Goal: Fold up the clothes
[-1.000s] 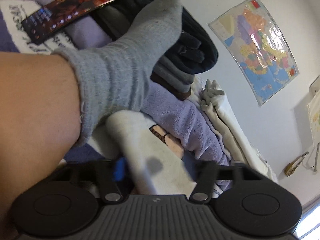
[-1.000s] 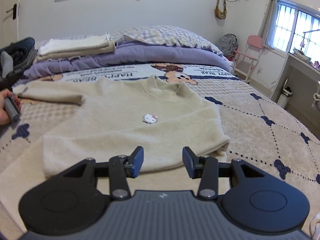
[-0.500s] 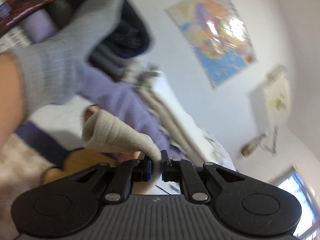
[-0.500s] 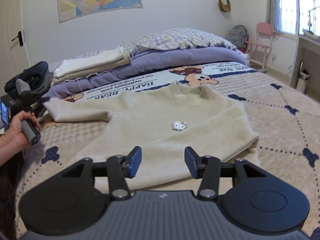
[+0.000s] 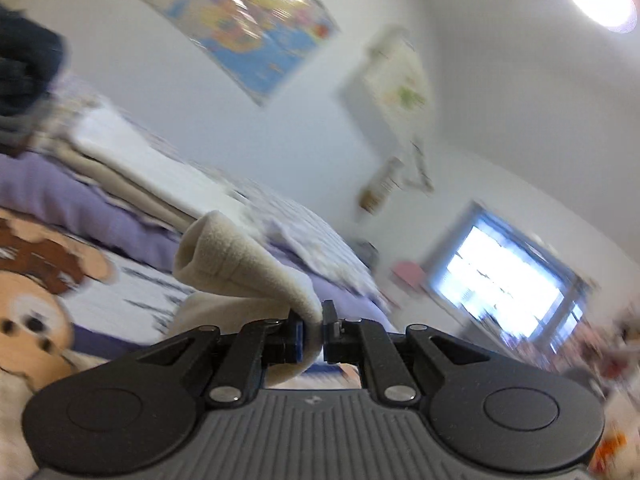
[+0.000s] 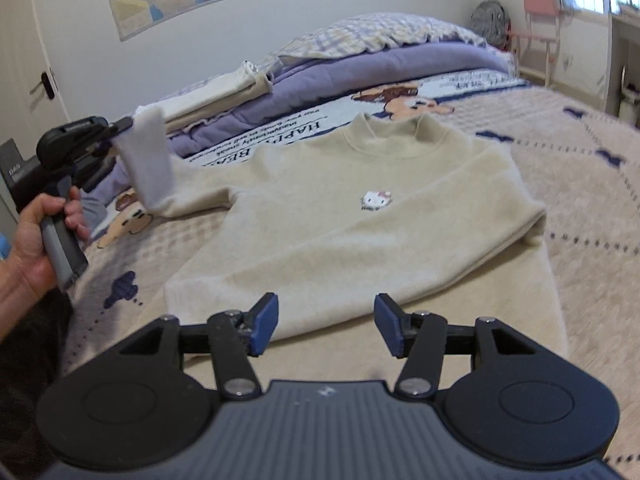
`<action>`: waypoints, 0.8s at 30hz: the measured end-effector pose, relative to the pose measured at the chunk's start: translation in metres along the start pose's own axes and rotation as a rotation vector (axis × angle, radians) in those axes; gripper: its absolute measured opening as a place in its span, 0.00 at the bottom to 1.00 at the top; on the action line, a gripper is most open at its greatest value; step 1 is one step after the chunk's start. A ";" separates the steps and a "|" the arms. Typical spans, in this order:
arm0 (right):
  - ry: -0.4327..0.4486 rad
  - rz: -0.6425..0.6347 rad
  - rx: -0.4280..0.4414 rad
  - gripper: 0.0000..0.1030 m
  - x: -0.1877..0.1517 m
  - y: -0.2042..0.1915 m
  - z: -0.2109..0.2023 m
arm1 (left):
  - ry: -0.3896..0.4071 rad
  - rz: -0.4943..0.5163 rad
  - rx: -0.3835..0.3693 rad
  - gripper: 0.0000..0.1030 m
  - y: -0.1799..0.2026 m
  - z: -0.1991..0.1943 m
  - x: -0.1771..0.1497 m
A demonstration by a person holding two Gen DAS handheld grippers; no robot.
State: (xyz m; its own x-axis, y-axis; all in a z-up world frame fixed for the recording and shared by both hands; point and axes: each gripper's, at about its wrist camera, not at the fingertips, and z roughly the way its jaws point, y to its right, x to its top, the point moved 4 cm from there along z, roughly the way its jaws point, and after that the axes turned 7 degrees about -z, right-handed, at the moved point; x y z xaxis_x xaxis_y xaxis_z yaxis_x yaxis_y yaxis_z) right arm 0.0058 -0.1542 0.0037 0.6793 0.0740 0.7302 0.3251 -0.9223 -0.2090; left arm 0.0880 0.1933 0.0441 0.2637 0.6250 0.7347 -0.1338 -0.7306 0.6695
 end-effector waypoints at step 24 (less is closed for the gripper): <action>0.035 0.416 0.075 0.57 -0.020 0.062 0.001 | -0.575 0.197 -0.271 0.09 0.077 0.021 -0.187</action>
State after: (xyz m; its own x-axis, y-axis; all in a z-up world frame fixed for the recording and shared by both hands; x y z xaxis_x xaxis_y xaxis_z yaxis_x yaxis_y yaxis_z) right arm 0.0129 -0.2126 -0.0250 0.7405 -0.3125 0.5950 0.0759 -0.8408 -0.5360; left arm 0.0490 0.0143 -0.0437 0.6670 0.1855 0.7216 -0.4478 -0.6742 0.5873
